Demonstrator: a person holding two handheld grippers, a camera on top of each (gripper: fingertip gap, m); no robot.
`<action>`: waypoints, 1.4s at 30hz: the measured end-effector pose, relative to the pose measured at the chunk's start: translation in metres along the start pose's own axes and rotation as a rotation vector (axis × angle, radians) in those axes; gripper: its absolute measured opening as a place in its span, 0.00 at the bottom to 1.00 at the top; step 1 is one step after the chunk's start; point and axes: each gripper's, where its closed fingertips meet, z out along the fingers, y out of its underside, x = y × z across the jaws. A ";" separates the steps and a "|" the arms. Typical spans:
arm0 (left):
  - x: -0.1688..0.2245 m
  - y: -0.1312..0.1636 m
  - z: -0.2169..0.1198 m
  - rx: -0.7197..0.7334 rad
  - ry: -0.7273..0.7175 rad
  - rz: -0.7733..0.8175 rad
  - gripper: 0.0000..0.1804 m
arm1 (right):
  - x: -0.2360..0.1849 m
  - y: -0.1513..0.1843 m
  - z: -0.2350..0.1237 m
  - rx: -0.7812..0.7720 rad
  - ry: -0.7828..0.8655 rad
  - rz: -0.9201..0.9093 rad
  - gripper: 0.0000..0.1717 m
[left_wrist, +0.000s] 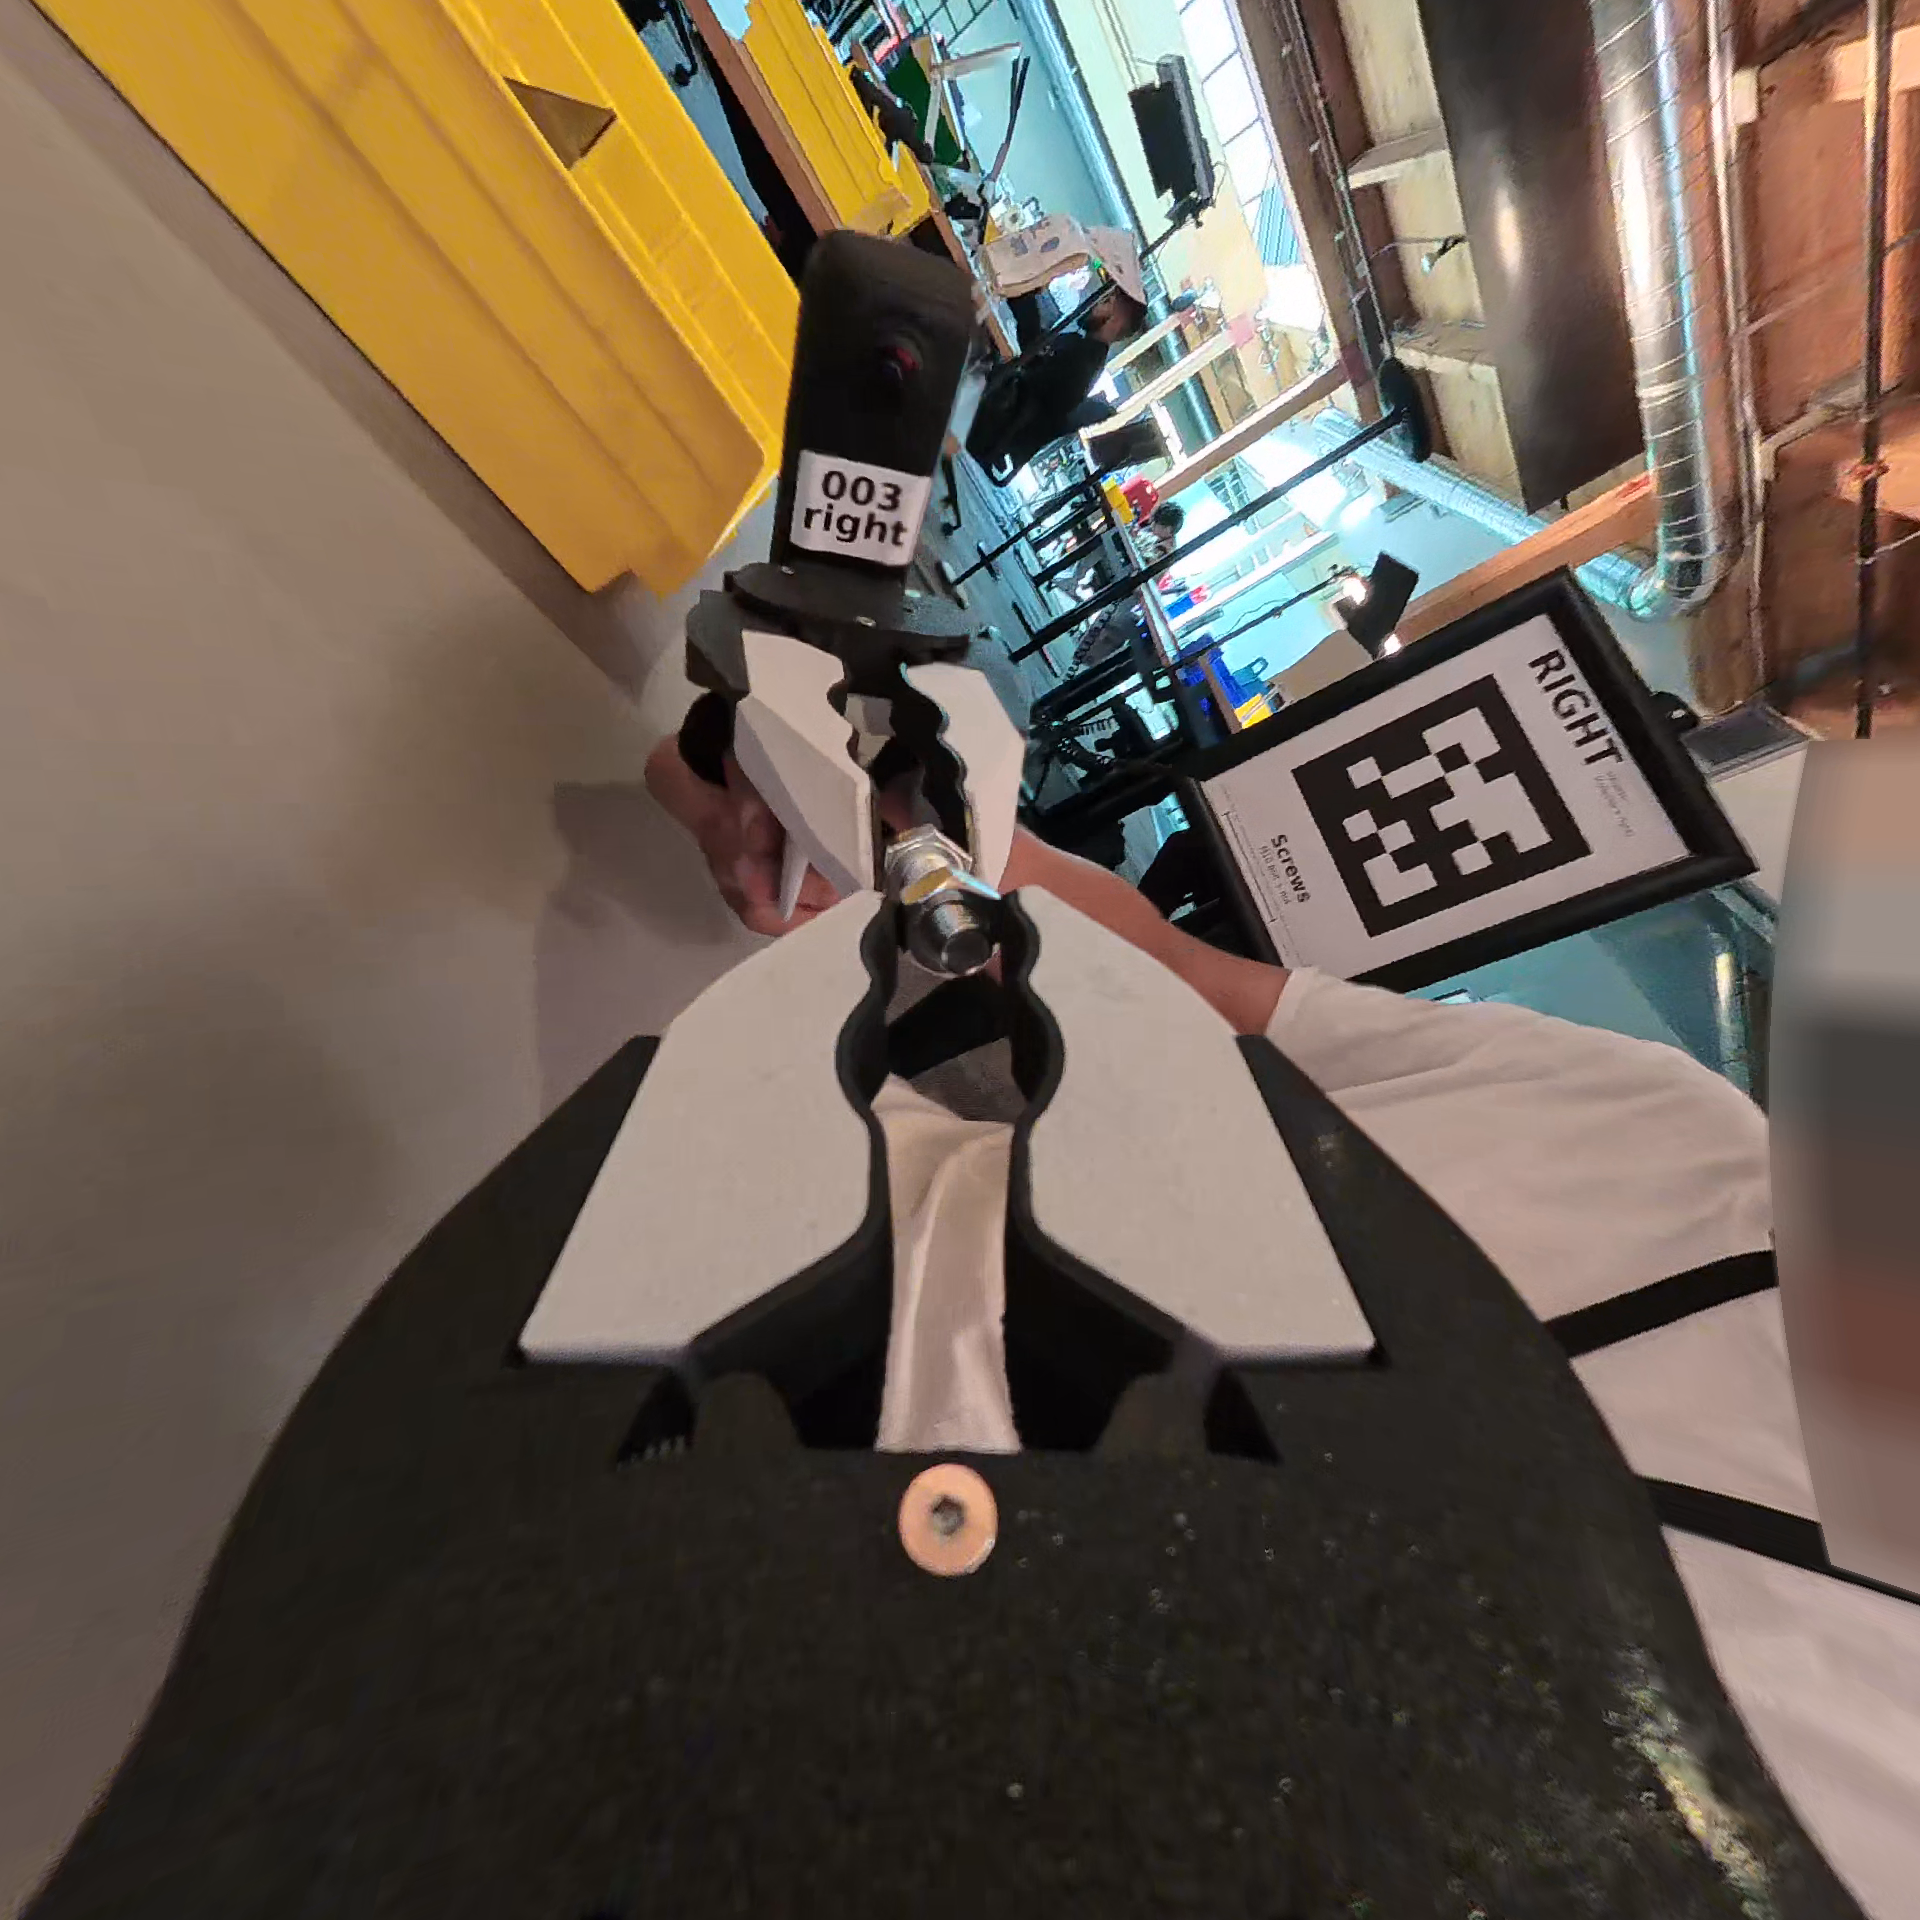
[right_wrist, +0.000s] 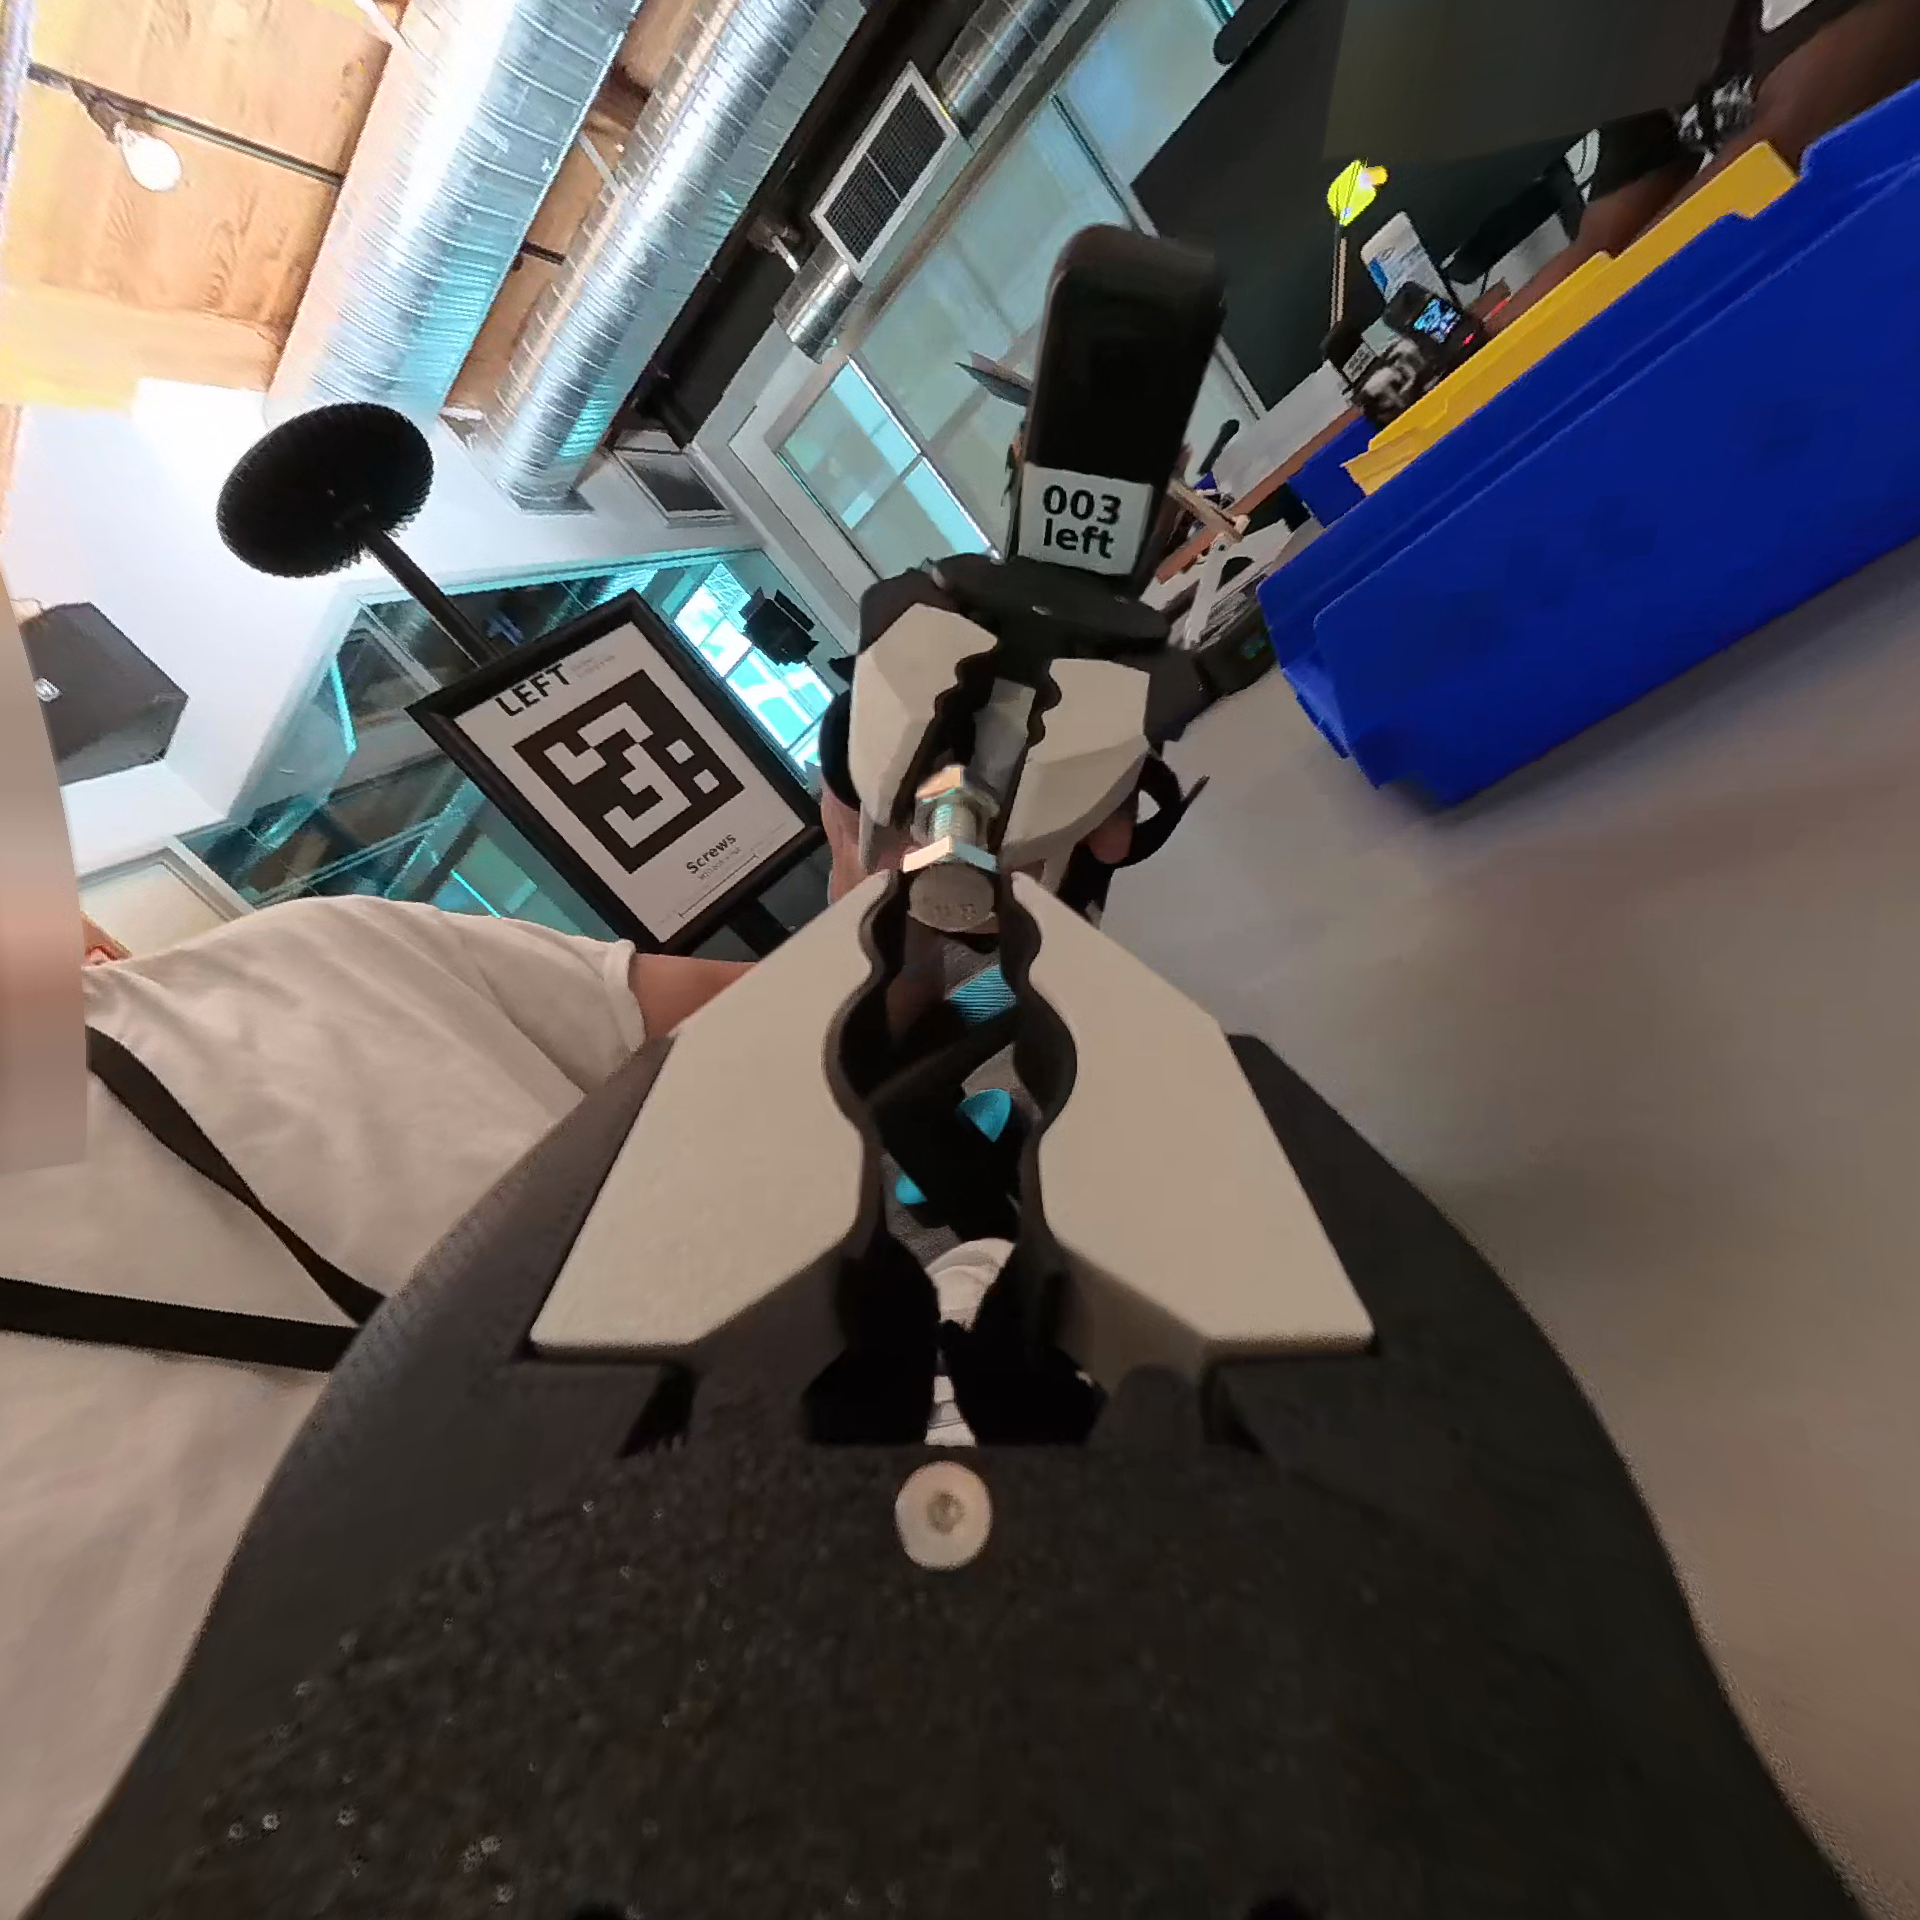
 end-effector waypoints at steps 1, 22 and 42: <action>0.000 0.000 0.000 -0.009 -0.011 0.028 0.12 | 0.000 -0.001 0.000 0.005 -0.004 0.009 0.09; -0.007 0.003 0.000 -0.157 -0.309 1.408 0.11 | -0.004 0.001 -0.001 -0.001 -0.074 0.136 0.10; -0.010 -0.004 0.000 -0.012 0.012 0.035 0.16 | 0.007 -0.002 -0.004 0.013 0.015 0.065 0.10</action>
